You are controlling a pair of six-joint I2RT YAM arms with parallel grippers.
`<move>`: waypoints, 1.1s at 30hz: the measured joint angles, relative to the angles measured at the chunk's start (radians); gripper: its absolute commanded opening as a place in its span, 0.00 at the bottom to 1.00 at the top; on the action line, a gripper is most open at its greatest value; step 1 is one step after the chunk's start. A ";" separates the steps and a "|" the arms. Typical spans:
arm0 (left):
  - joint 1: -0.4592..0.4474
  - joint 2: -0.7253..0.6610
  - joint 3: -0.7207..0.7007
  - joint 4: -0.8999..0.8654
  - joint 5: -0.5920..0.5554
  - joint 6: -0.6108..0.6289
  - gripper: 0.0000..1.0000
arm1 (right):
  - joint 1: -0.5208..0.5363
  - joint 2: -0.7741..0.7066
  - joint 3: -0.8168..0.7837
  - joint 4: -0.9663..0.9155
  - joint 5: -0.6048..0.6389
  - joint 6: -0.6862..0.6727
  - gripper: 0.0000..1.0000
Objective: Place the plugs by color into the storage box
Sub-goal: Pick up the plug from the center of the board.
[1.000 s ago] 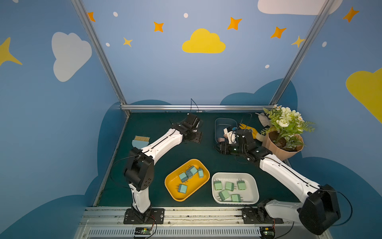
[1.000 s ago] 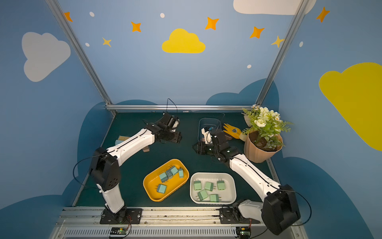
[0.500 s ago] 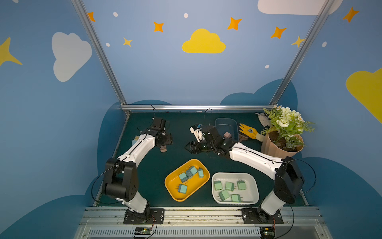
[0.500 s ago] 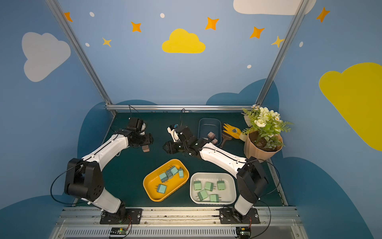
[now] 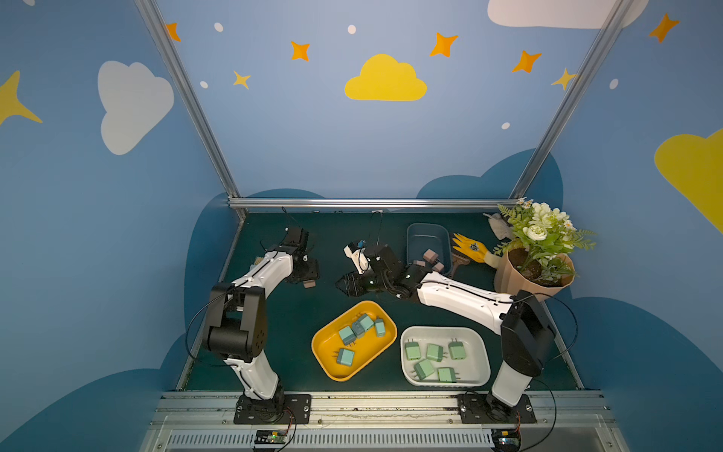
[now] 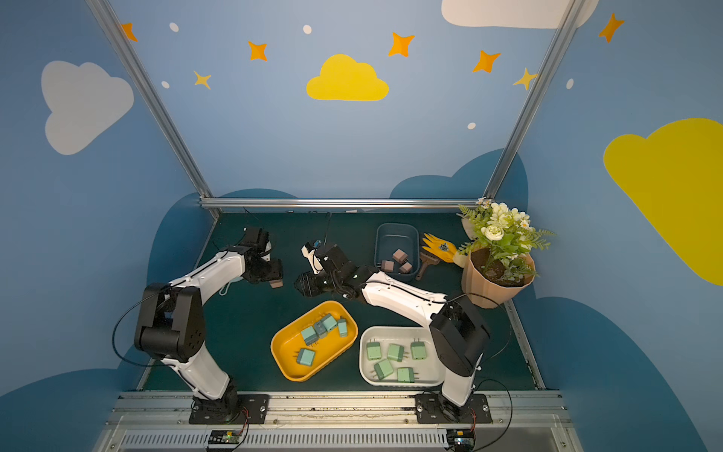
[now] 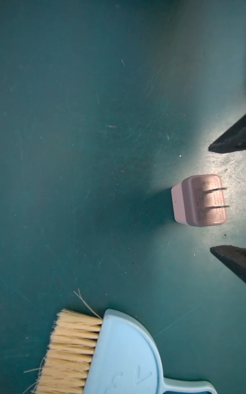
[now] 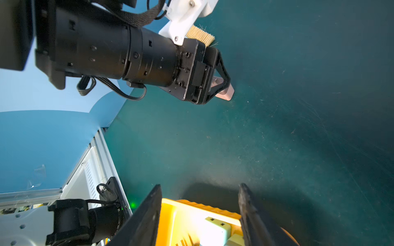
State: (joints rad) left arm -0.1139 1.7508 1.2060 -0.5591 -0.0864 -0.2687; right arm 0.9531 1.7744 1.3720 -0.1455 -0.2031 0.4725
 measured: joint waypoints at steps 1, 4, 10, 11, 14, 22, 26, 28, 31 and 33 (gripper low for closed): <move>0.000 0.016 0.014 -0.010 -0.001 0.002 0.65 | 0.000 0.000 0.000 0.000 0.003 0.000 0.59; 0.002 0.058 0.035 -0.008 -0.004 0.015 0.55 | 0.001 0.000 -0.002 0.008 0.010 0.000 0.59; 0.002 0.063 0.035 -0.013 -0.004 0.030 0.59 | 0.001 0.000 -0.003 0.011 0.008 0.000 0.59; 0.002 0.063 0.035 -0.016 -0.005 0.031 0.60 | 0.001 0.000 -0.003 0.011 0.008 0.000 0.59; -0.001 0.064 0.035 -0.022 -0.011 0.034 0.57 | 0.001 0.000 -0.003 0.011 0.006 0.000 0.59; -0.011 0.101 0.043 -0.040 -0.019 0.045 0.44 | 0.001 0.000 -0.012 0.013 -0.008 0.005 0.58; -0.011 0.102 0.043 -0.039 -0.020 0.056 0.38 | 0.002 -0.002 -0.023 0.015 -0.013 0.015 0.58; -0.012 0.102 0.043 -0.039 -0.023 0.060 0.37 | 0.004 -0.006 -0.037 0.016 -0.014 0.018 0.58; -0.014 0.098 0.042 -0.039 -0.028 0.063 0.36 | 0.005 -0.024 -0.065 0.017 -0.010 0.018 0.58; -0.020 0.085 0.034 -0.037 -0.034 0.062 0.36 | 0.004 -0.046 -0.089 0.021 -0.004 0.018 0.58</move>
State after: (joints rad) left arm -0.1341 1.8362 1.2404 -0.5961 -0.1207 -0.2070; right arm 0.9573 1.7287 1.2827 -0.1249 -0.2070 0.4900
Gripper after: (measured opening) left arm 0.433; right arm 0.583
